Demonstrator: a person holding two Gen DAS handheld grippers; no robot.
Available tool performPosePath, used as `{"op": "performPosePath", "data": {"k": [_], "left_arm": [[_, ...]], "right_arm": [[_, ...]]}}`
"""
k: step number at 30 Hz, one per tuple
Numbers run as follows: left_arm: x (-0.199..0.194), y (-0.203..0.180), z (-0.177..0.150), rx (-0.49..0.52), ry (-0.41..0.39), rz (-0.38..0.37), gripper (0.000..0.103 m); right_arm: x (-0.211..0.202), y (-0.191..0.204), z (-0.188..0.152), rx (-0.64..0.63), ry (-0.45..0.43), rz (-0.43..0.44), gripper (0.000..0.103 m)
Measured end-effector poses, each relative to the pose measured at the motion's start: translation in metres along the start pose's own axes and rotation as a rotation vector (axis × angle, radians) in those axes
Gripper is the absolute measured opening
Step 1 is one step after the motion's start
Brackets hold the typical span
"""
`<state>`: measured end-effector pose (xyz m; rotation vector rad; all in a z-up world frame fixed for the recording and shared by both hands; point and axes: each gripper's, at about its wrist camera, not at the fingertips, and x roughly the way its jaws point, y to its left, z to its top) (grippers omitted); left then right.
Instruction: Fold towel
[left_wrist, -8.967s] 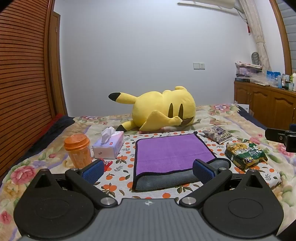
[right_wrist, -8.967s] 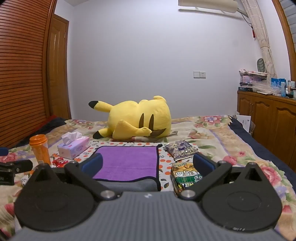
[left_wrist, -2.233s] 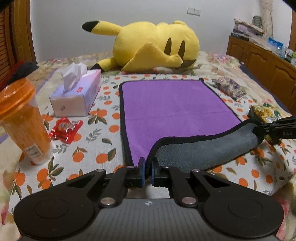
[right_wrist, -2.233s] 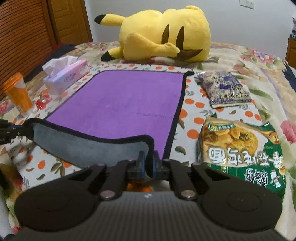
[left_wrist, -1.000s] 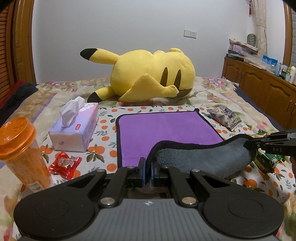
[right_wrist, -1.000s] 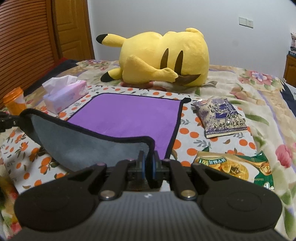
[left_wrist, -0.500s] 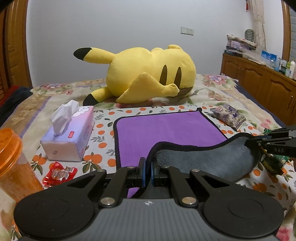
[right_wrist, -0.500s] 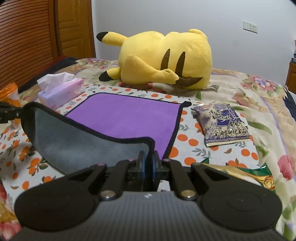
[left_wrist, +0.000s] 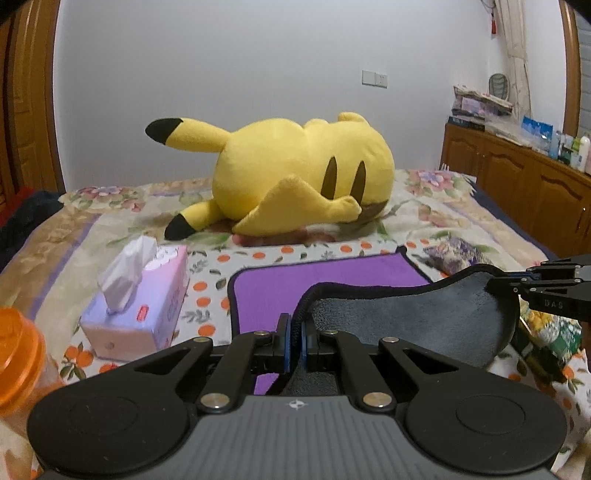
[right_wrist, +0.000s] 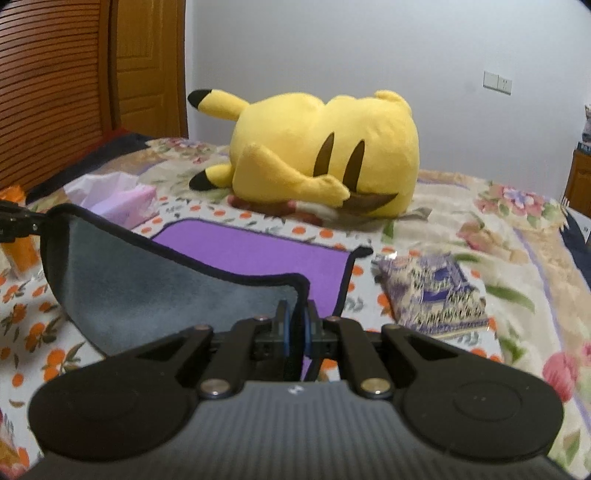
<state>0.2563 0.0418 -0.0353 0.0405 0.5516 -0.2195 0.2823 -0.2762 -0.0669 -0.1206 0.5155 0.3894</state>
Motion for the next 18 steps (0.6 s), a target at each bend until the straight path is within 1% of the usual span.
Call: {"op": "performPosePath", "data": {"k": [8, 11, 14, 18], "left_arm": [[0.008, -0.004, 0.022, 0.012, -0.030, 0.005, 0.006], [0.010, -0.005, 0.031, 0.007, -0.046, 0.004, 0.006], [0.014, -0.004, 0.041, -0.008, -0.057, 0.004, 0.006], [0.020, -0.004, 0.053, 0.002, -0.077, 0.014, 0.006]], "right_arm": [[0.009, -0.001, 0.020, -0.026, -0.041, -0.022, 0.008], [0.012, -0.002, 0.026, -0.038, -0.069, -0.036, 0.006], [0.018, -0.004, 0.034, -0.037, -0.078, -0.041, 0.006], [0.025, -0.004, 0.042, -0.064, -0.083, -0.052, 0.005]]}}
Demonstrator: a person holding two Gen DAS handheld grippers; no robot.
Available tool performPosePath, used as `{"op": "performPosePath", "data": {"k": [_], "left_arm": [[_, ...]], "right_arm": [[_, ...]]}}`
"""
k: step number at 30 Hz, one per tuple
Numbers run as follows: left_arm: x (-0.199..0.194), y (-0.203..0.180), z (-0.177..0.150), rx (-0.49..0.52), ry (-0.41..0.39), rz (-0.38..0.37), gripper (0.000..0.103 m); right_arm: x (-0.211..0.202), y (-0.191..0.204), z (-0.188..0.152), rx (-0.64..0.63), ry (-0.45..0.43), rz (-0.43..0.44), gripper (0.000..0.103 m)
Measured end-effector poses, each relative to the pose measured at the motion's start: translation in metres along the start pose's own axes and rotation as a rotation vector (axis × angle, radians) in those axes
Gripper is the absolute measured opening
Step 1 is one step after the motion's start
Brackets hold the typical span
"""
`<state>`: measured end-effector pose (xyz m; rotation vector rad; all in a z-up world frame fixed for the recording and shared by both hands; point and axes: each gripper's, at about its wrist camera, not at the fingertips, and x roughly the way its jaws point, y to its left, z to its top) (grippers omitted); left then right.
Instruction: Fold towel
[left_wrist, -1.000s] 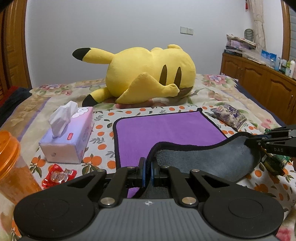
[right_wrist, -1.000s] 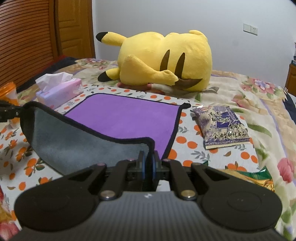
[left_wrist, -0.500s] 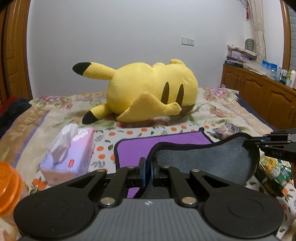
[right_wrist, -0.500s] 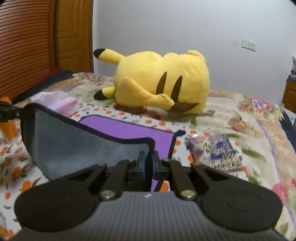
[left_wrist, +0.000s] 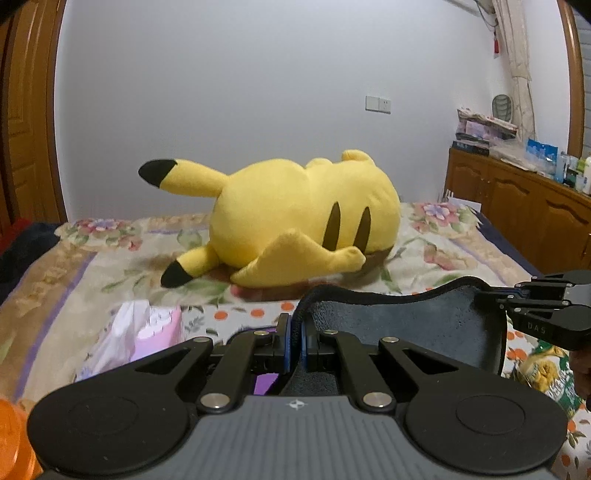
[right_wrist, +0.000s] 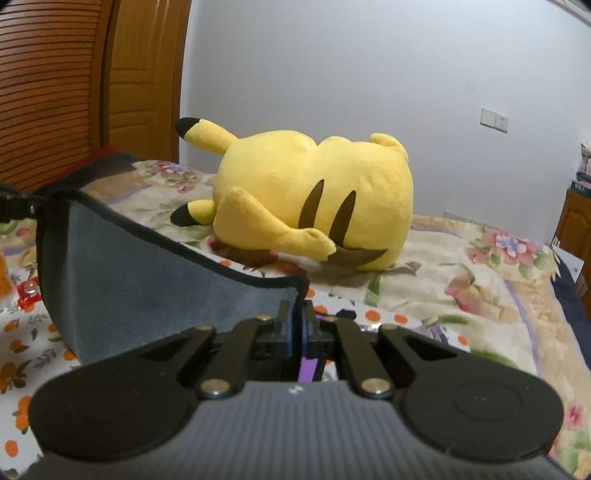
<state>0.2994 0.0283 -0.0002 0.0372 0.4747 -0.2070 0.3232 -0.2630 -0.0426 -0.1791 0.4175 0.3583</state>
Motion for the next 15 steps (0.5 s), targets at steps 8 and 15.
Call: {"op": "performPosePath", "data": {"k": [8, 15], "left_arm": [[0.021, 0.001, 0.017, 0.037, -0.013, 0.042, 0.006], [0.047, 0.006, 0.021, 0.055, 0.008, 0.079, 0.006]], "right_arm": [[0.023, -0.005, 0.014, -0.022, 0.000, -0.029, 0.005], [0.050, -0.004, 0.022, -0.054, 0.025, -0.056, 0.005]]}}
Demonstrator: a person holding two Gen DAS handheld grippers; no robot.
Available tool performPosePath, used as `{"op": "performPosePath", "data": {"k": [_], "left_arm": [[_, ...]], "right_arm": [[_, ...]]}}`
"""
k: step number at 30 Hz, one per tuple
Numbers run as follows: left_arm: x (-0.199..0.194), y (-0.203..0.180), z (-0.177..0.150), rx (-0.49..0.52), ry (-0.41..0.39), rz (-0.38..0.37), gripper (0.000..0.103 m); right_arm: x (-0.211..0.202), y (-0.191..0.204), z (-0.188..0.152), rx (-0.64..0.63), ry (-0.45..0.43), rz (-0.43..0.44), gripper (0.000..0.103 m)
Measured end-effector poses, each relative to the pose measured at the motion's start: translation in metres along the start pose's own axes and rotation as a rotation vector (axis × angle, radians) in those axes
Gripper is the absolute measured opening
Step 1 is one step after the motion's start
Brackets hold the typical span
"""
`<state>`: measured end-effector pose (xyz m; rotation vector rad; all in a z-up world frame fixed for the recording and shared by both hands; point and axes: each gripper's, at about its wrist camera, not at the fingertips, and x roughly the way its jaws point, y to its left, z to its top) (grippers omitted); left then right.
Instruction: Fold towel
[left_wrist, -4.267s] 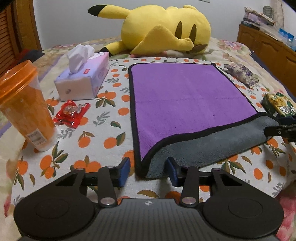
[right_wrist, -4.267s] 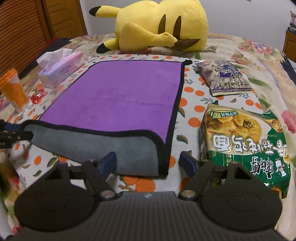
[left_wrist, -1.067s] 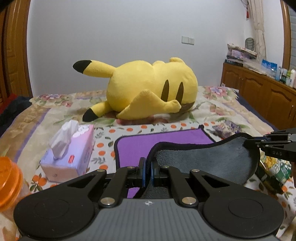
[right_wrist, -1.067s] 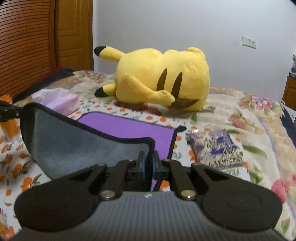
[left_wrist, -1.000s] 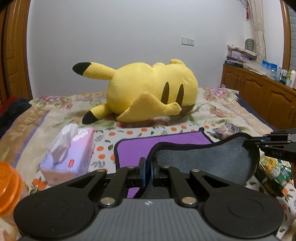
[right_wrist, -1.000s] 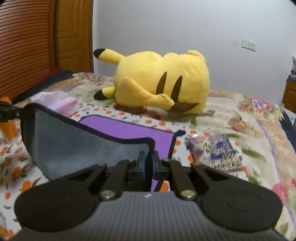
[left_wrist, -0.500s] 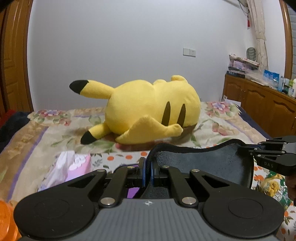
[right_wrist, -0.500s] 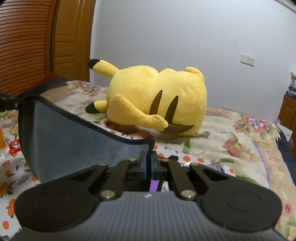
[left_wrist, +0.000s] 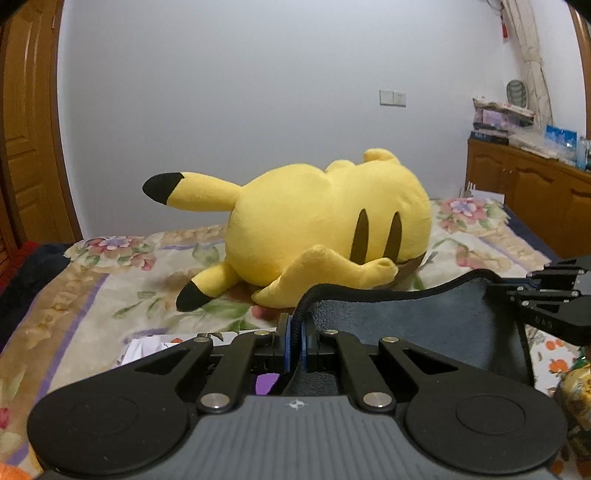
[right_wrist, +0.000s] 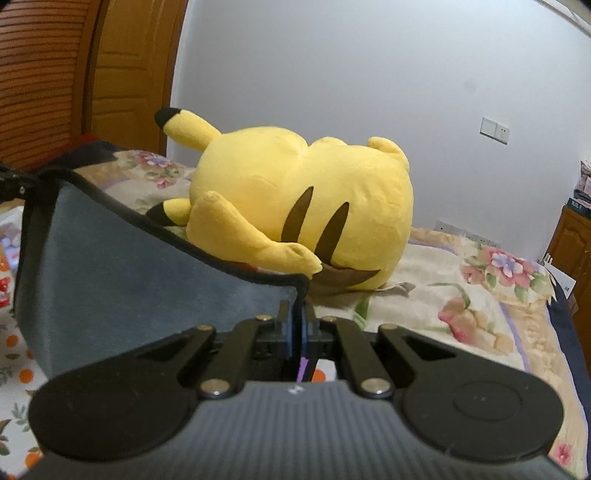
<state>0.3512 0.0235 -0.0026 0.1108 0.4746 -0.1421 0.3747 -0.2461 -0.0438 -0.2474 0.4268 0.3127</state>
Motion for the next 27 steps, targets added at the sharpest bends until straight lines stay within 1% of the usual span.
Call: {"op": "performPosePath", "data": {"k": [7, 12, 15, 17, 19, 23, 26, 27], "left_arm": [[0.035, 0.003, -0.010, -0.002, 0.035, 0.032, 0.006], [0.059, 0.006, -0.022, -0.013, 0.076, 0.044, 0.006], [0.072, 0.007, -0.031, -0.019, 0.114, 0.050, 0.006], [0.078, 0.007, -0.037, -0.029, 0.134, 0.051, 0.006], [0.084, 0.006, -0.043, -0.017, 0.148, 0.060, 0.006], [0.089, 0.005, -0.049, -0.010, 0.162, 0.070, 0.008], [0.093, 0.003, -0.051, 0.011, 0.173, 0.078, 0.008], [0.094, 0.002, -0.051, 0.020, 0.177, 0.079, 0.009]], "right_arm": [[0.032, 0.000, -0.007, -0.001, 0.069, -0.023, 0.005], [0.052, 0.003, -0.013, -0.006, 0.118, -0.021, 0.005], [0.061, 0.006, -0.018, 0.006, 0.164, -0.009, 0.005], [0.063, 0.009, -0.022, 0.014, 0.171, -0.014, 0.005], [0.065, 0.014, -0.026, 0.006, 0.178, -0.025, 0.005], [0.067, 0.018, -0.029, 0.017, 0.191, -0.036, 0.006], [0.066, 0.018, -0.029, 0.011, 0.181, -0.052, 0.021], [0.065, 0.018, -0.029, 0.007, 0.174, -0.055, 0.039]]}}
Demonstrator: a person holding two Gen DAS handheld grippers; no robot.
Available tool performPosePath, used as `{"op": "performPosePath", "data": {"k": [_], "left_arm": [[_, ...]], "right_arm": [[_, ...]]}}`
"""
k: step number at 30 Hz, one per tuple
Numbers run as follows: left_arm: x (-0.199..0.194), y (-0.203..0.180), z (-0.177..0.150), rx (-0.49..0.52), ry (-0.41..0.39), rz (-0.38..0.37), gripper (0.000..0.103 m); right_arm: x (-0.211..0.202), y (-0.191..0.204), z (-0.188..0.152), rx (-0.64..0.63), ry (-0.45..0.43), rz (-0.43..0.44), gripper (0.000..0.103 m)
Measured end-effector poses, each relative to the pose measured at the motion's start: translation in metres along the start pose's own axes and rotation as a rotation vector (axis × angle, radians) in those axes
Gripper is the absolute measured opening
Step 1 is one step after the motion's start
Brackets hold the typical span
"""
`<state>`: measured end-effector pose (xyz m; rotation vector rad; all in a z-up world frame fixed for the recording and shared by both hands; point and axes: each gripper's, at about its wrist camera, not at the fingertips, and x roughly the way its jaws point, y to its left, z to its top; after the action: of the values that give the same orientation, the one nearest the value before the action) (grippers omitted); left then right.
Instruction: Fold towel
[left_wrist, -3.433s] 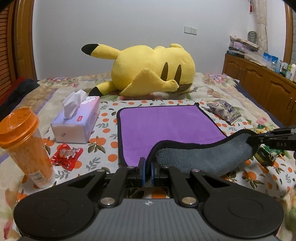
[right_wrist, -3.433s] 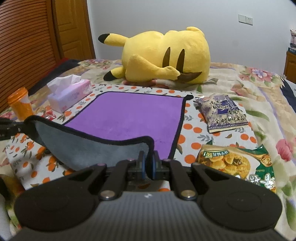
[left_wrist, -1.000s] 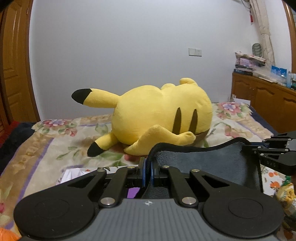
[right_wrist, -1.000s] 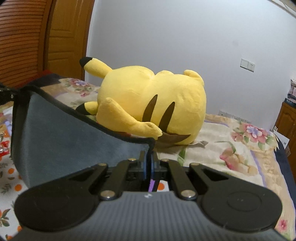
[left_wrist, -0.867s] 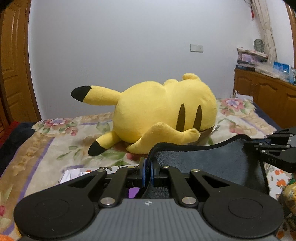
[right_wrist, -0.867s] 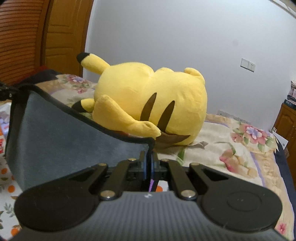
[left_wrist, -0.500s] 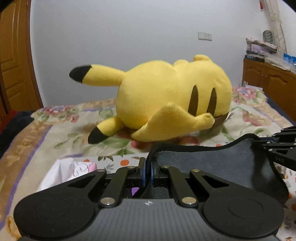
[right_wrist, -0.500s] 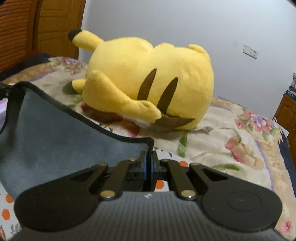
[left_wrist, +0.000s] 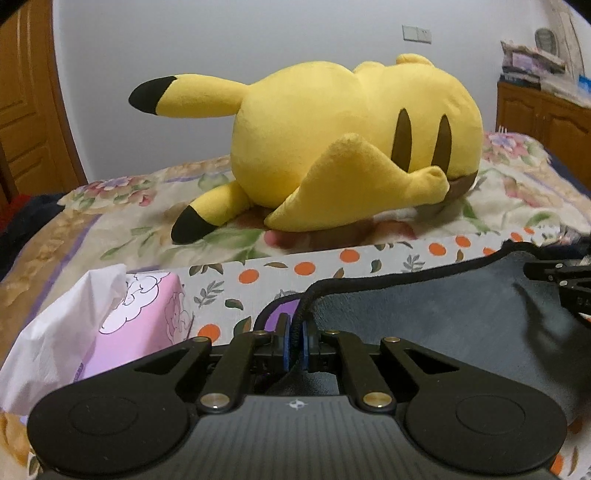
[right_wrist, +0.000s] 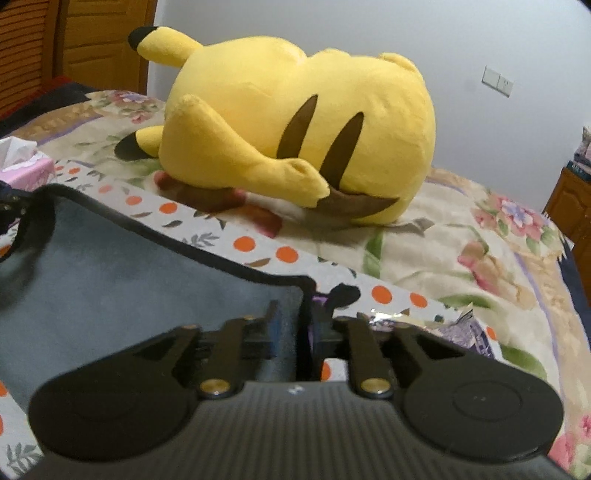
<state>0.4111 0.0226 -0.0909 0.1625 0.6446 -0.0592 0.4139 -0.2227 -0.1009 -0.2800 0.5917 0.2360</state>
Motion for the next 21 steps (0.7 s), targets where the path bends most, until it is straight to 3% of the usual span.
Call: {"op": "performPosePath", "data": {"k": [1, 5, 10, 21], "left_arm": [[0.001, -0.001, 0.000, 0.005, 0.006, -0.002, 0.014], [-0.002, -0.001, 0.000, 0.000, 0.004, -0.008, 0.036], [-0.007, 0.001, -0.006, -0.020, 0.006, -0.002, 0.050], [-0.029, -0.003, -0.033, -0.023, 0.044, -0.040, 0.054]], "right_arm": [[-0.001, -0.001, 0.000, 0.006, -0.005, -0.001, 0.052], [-0.009, -0.001, 0.001, 0.034, -0.033, 0.012, 0.053], [-0.020, 0.012, -0.008, 0.027, -0.037, 0.048, 0.053], [-0.041, 0.030, -0.042, 0.063, 0.002, 0.102, 0.053]]}}
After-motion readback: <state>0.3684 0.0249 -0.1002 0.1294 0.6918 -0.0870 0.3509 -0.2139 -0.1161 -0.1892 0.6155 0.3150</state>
